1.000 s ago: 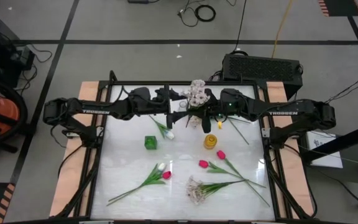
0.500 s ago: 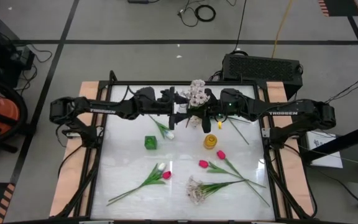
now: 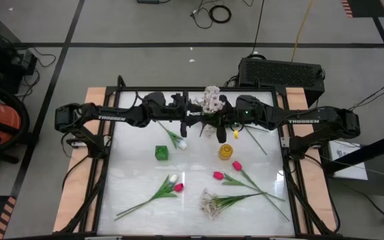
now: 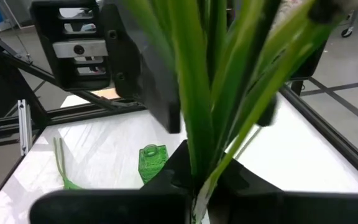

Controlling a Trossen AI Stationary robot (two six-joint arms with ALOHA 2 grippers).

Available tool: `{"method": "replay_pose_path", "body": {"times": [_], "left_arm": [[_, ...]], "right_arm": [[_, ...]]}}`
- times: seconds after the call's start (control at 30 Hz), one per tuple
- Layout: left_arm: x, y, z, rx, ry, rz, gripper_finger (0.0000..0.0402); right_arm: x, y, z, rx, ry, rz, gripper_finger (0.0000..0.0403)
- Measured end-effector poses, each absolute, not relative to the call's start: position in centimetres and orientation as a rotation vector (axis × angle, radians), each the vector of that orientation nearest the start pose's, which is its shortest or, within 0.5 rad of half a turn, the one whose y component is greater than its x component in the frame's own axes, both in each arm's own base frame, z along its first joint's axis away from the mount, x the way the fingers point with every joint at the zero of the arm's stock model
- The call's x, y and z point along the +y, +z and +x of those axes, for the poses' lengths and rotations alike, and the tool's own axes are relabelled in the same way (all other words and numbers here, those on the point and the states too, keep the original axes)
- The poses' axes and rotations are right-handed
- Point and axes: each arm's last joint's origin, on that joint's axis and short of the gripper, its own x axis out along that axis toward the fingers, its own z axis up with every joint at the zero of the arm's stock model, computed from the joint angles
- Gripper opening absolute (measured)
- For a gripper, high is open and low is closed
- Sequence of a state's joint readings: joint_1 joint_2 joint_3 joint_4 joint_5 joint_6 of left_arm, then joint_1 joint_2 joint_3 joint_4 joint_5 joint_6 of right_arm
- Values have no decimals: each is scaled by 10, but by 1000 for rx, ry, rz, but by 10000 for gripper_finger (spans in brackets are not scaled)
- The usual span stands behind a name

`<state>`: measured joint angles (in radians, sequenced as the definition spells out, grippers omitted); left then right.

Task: Sort flowers into vase by color
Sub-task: Put the top left white flowers into the transparent vase

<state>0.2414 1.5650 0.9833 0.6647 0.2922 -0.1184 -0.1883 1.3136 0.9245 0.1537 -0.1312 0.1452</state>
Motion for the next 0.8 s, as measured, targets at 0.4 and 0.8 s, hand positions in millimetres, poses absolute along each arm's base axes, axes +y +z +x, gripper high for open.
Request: {"method": "replay_pose_path", "body": {"times": [0.4, 0.8], "left_arm": [[80, 291, 341, -75, -115, -124, 14], [91, 307, 330, -147, -205, -158, 17]], "right_arm": [[-52, 299, 292, 224, -110, 201, 83], [-51, 311, 280, 196, -149, 194, 223]]}}
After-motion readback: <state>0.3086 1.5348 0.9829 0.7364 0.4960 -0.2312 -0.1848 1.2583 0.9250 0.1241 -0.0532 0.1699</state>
